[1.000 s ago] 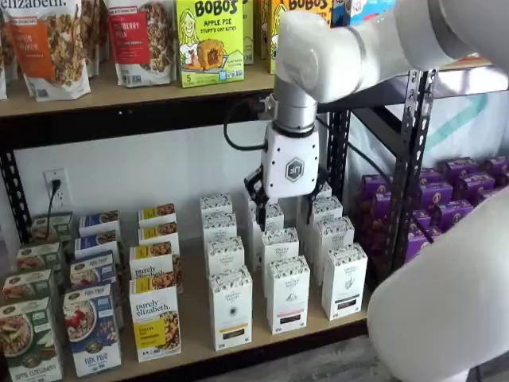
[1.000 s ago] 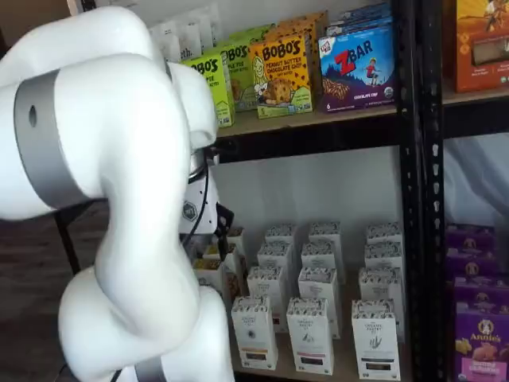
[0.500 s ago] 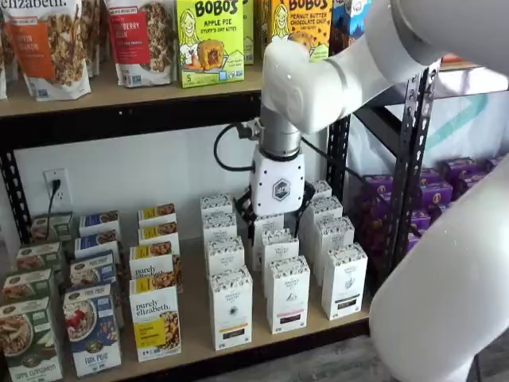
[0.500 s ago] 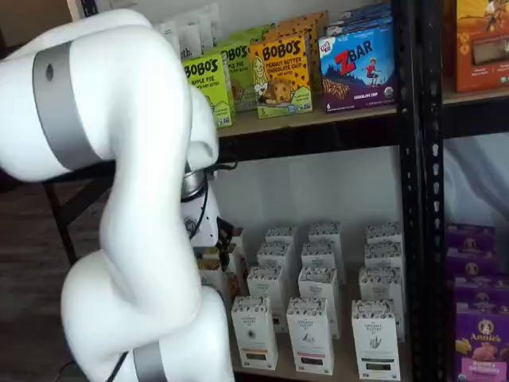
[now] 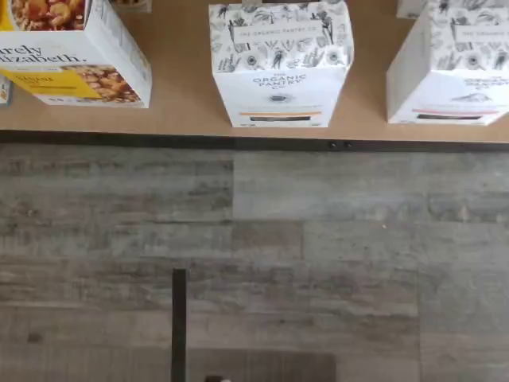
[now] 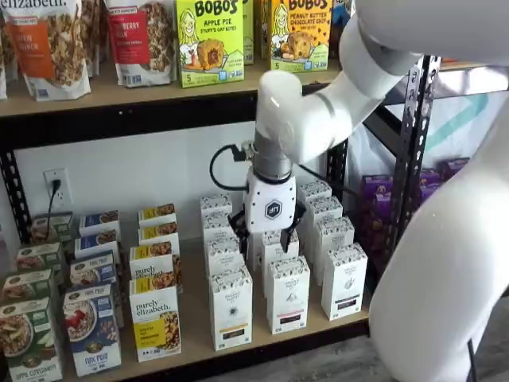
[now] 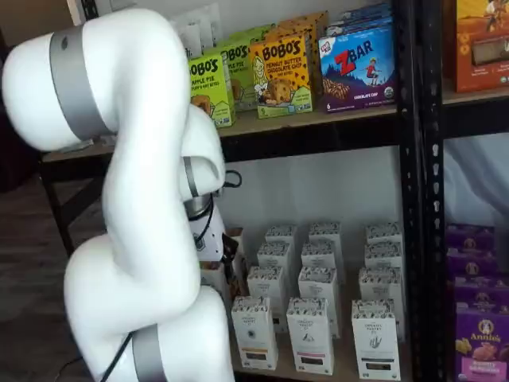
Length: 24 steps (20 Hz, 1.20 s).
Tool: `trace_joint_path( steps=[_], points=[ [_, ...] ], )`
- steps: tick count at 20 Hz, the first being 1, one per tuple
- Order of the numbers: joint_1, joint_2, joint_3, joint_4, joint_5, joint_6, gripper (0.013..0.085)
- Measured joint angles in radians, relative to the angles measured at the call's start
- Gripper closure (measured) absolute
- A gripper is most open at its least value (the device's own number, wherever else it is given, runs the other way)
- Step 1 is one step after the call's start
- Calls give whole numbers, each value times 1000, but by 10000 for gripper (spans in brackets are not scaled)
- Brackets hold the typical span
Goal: Pick up the white box with a yellow strip in the middle, on the bottom shelf, the fourth box from the left
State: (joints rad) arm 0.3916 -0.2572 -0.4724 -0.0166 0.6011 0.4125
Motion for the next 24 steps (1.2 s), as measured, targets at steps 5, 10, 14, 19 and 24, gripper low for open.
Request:
trace_joint_path(
  steps=[5,10,14,19,24],
  points=[
    [-2,103,-27,18,-77,-17,130],
    [-2,200,-60,15,-147,-17,130],
    [-16,260,-82,22,-198,-37,130],
    [-30,335,-118,34,-239,-63,130],
    [-36,415,-158,54,-286,-91,130]
  ],
)
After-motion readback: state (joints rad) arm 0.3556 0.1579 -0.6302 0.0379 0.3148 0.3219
